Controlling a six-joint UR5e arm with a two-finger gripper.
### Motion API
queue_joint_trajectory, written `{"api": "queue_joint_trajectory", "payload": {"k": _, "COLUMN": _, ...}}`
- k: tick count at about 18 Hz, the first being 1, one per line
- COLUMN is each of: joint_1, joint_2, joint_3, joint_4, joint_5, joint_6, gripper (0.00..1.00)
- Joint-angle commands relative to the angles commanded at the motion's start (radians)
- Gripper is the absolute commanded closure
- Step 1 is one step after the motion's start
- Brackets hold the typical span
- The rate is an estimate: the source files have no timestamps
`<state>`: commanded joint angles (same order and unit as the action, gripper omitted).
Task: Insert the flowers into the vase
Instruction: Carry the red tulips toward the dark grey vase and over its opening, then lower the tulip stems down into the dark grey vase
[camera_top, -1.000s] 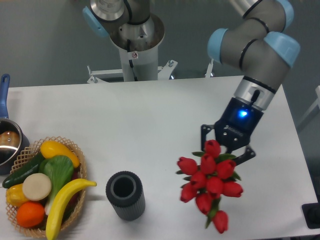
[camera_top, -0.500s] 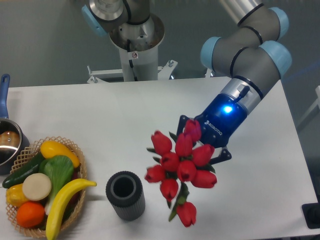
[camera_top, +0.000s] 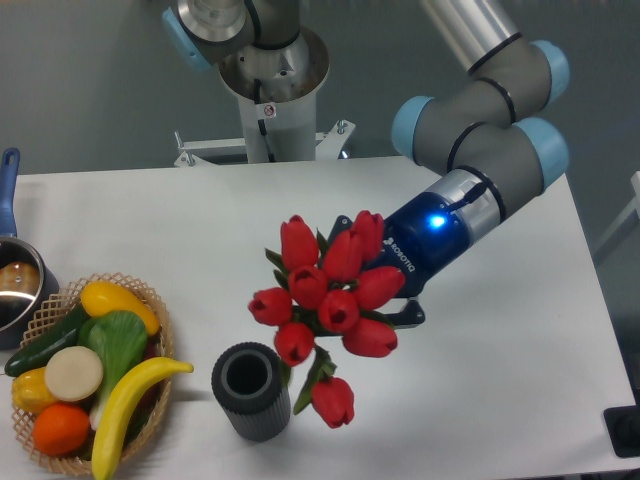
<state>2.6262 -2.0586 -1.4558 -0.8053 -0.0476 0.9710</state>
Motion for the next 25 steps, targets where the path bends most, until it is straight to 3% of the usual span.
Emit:
{"api": "queue_joint_trajectory", "payload": {"k": 7, "joint_1": -0.046, "joint_2": -0.058, "joint_3": 0.064, "joint_4": 0.000, "joint_5": -0.008, "joint_6": 0.002, "gripper": 1.00}}
{"api": "queue_joint_trajectory", "payload": {"k": 10, "joint_1": -0.055, "joint_2": -0.066, "joint_3": 0.064, "joint_4": 0.000, "joint_5": -0.008, "joint_6": 0.002, "gripper": 1.00}}
{"api": "queue_joint_trajectory", "payload": {"k": 20, "joint_1": -0.055, "joint_2": -0.087, "joint_3": 0.048, "joint_4": 0.002, "joint_5": -0.005, "joint_6": 0.012, "gripper": 0.97}}
{"api": "queue_joint_trajectory", "payload": {"k": 25, "joint_1": -0.054, "joint_2": -0.089, "joint_3": -0.001, "joint_4": 0.002, "joint_5": -0.002, "joint_6": 0.055, "gripper": 0.97}}
